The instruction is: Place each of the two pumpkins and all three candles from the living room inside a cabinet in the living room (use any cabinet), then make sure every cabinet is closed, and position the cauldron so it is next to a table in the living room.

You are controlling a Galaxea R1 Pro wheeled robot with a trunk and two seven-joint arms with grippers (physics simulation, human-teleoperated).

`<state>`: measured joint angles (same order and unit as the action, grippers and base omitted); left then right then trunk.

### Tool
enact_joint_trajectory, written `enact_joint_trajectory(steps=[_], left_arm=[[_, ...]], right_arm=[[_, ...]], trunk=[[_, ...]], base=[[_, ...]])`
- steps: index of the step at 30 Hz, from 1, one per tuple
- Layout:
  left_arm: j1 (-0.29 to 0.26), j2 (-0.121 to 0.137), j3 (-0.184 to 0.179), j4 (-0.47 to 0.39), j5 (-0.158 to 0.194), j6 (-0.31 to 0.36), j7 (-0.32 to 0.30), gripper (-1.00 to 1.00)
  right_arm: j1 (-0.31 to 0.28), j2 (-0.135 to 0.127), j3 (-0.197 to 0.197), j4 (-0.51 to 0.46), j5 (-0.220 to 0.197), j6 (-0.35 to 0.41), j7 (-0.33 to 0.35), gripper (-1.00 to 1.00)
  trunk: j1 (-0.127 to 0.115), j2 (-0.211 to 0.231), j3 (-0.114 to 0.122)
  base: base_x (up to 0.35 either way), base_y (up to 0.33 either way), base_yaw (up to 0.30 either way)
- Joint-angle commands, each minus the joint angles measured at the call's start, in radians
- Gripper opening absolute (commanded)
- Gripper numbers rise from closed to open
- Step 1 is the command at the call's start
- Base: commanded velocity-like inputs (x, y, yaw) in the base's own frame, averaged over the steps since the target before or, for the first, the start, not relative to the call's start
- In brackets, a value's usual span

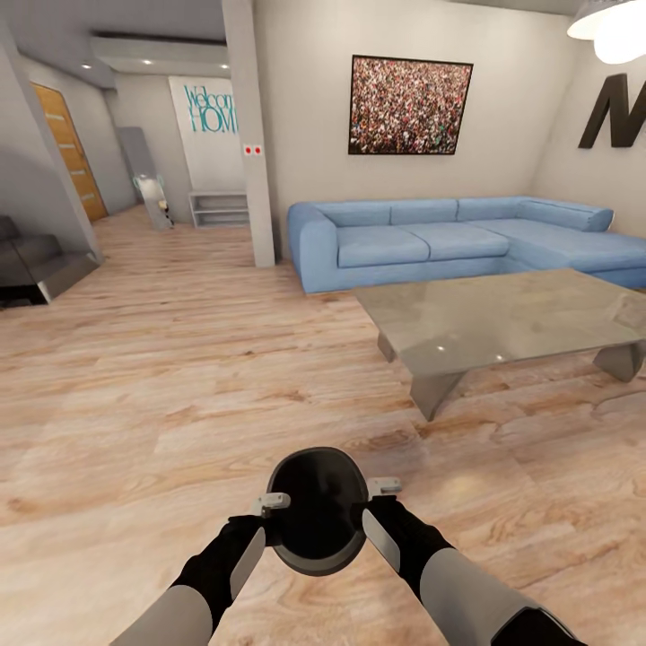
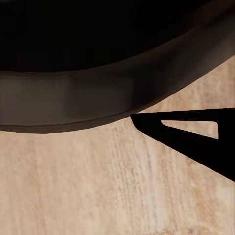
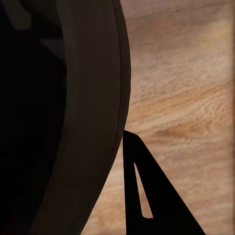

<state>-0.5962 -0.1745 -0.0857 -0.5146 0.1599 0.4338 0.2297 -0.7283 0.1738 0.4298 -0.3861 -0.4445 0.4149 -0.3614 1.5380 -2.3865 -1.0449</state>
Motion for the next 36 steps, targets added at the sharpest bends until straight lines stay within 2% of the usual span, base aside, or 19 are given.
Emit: enact_joint_trajectory(steps=[1, 17, 27, 36], left_arm=[[0.0, 0.0, 0.002, 0.001, -0.002, 0.001, -0.001, -1.0], [0.0, 0.0, 0.003, 0.001, -0.002, 0.002, -0.001, -1.0], [0.0, 0.0, 0.003, 0.0, -0.002, 0.0, -0.001, -1.0], [0.0, 0.0, 0.004, 0.0, -0.002, 0.002, -0.001, -1.0]], right_arm=[[0.0, 0.001, 0.004, -0.002, -0.02, -0.007, 0.009, -1.0], [0.0, 0.001, 0.004, -0.002, -0.019, -0.007, 0.01, -1.0], [0.0, 0.001, 0.004, -0.002, -0.019, -0.012, 0.01, -1.0], [0.0, 0.001, 0.004, -0.003, -0.02, -0.018, 0.01, -1.0]], trunk=[[-0.004, 0.007, 0.003], [-0.065, 0.119, 0.053], [-0.065, 0.119, 0.053], [-0.065, 0.119, 0.053]], base=[[0.0, 0.0, 0.0], [0.0, 0.0, 0.0], [0.016, 0.006, 0.0], [0.267, 0.135, 0.0]])
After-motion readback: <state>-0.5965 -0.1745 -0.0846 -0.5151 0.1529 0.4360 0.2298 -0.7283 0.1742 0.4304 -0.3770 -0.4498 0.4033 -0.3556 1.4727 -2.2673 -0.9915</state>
